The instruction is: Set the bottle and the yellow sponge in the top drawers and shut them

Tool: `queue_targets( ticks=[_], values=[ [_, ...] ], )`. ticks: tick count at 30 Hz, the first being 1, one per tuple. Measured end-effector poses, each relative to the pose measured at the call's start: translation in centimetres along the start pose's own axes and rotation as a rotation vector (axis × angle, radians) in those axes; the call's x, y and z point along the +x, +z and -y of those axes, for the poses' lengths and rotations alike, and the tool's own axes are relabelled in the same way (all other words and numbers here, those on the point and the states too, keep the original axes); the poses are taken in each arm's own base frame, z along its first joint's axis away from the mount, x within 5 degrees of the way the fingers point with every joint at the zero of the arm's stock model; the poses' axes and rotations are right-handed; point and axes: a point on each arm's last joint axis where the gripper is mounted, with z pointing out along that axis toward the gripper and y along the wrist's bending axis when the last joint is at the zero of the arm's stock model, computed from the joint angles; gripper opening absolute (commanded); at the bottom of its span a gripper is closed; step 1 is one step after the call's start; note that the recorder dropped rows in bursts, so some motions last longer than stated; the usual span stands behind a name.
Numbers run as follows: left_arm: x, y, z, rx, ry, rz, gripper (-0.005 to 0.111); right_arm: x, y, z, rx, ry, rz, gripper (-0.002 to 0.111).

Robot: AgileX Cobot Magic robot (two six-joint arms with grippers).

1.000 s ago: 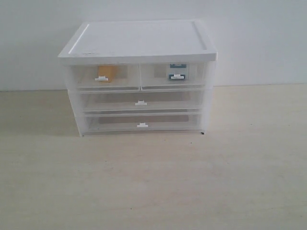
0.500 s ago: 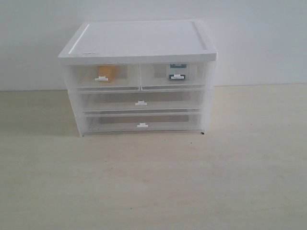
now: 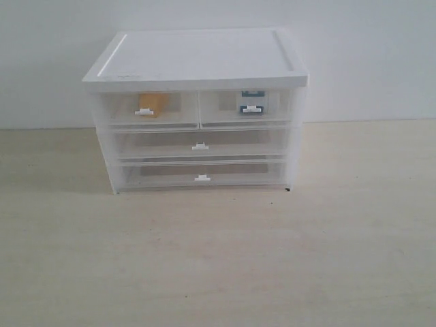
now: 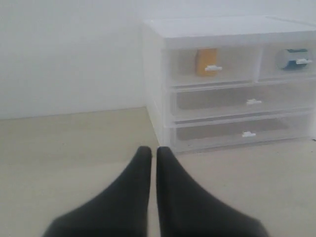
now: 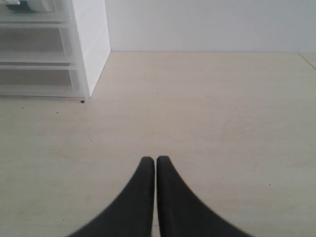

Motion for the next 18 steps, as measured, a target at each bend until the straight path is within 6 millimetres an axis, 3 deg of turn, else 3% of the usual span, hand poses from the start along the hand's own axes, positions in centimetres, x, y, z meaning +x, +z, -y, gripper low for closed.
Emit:
queue_targets(
  ticks=[18],
  values=[
    [1.6,-0.5,-0.8,-0.146,0.011,-0.044,0.004,0.0,0.0,0.0,0.000,0.000,0.000,0.000]
  ],
)
